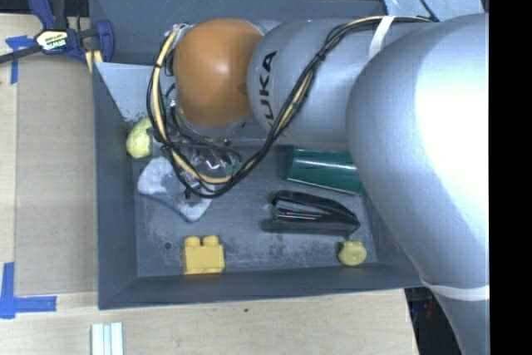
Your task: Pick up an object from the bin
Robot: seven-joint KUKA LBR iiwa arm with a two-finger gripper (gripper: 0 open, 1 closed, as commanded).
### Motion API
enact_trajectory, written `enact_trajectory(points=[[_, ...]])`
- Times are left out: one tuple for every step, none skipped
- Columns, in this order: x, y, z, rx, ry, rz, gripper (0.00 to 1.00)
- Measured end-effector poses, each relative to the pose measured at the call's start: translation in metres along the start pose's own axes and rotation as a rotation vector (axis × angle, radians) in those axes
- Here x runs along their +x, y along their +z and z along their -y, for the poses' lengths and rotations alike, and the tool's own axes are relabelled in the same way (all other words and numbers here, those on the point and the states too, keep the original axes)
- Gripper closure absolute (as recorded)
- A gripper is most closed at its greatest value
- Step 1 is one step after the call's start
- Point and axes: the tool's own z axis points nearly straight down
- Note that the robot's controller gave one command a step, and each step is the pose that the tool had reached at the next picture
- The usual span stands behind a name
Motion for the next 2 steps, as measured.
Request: enact_trajectory(points=[[-0.009,0.004,-0.01,0.002,0.078,-0.005,0.0],[-0.023,-0.014,-0.017,-0.001,-0.073,-0.002,0.0]])
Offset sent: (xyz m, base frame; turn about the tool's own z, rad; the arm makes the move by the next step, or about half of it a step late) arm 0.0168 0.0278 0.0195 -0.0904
